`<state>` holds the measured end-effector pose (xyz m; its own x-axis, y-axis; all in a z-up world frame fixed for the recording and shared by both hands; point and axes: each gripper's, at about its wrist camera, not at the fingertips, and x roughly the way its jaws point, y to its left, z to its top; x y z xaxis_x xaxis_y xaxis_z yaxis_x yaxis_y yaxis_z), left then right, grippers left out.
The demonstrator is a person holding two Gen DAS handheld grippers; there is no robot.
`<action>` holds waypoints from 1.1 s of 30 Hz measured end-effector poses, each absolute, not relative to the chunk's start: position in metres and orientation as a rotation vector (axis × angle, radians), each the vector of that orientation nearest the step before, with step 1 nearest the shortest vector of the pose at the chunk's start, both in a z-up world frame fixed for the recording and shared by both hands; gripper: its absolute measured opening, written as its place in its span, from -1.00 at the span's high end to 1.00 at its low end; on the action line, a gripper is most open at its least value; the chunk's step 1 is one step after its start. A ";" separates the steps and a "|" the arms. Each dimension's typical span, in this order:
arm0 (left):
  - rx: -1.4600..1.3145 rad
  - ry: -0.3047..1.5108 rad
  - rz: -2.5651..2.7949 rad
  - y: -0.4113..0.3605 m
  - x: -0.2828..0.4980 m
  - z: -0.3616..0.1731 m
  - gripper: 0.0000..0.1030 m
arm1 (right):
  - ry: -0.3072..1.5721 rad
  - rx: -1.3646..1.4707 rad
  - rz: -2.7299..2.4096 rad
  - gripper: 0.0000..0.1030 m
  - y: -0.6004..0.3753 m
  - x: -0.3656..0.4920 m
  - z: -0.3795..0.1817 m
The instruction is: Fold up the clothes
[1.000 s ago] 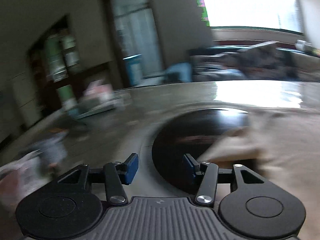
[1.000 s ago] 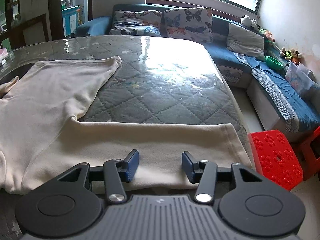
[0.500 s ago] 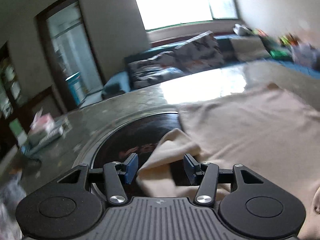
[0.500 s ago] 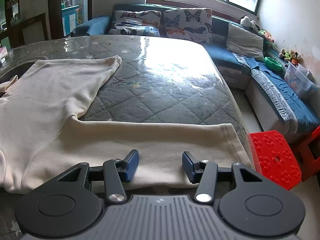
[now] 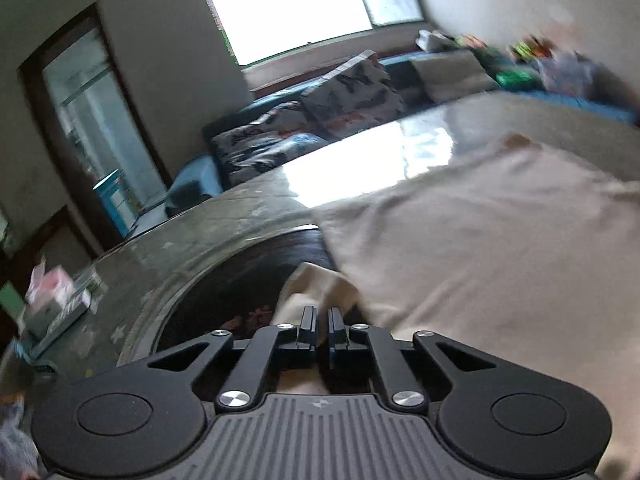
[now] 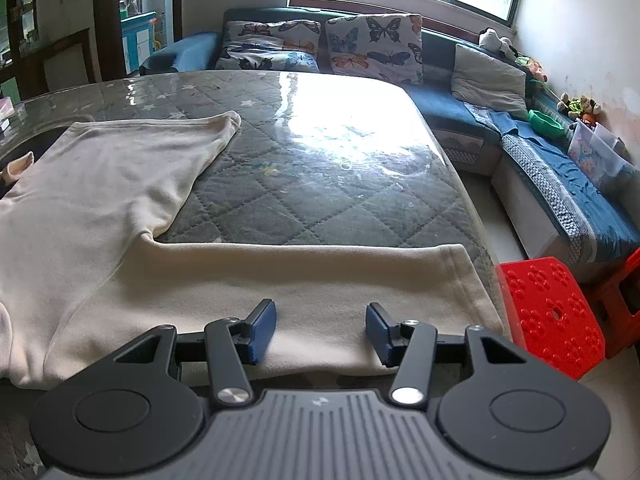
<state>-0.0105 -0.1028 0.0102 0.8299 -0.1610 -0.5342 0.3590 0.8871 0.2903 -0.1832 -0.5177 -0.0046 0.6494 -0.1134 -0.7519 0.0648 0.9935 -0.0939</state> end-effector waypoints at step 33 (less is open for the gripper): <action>0.036 0.679 0.063 0.051 -0.050 0.015 0.96 | 0.793 -0.341 0.569 0.02 -0.326 -0.195 0.036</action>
<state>-0.0496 0.0506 0.0153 0.7764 0.0703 -0.6263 -0.0467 0.9974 0.0541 -0.1954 -0.3258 0.0357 0.5644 0.3494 -0.7479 -0.5969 0.7986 -0.0774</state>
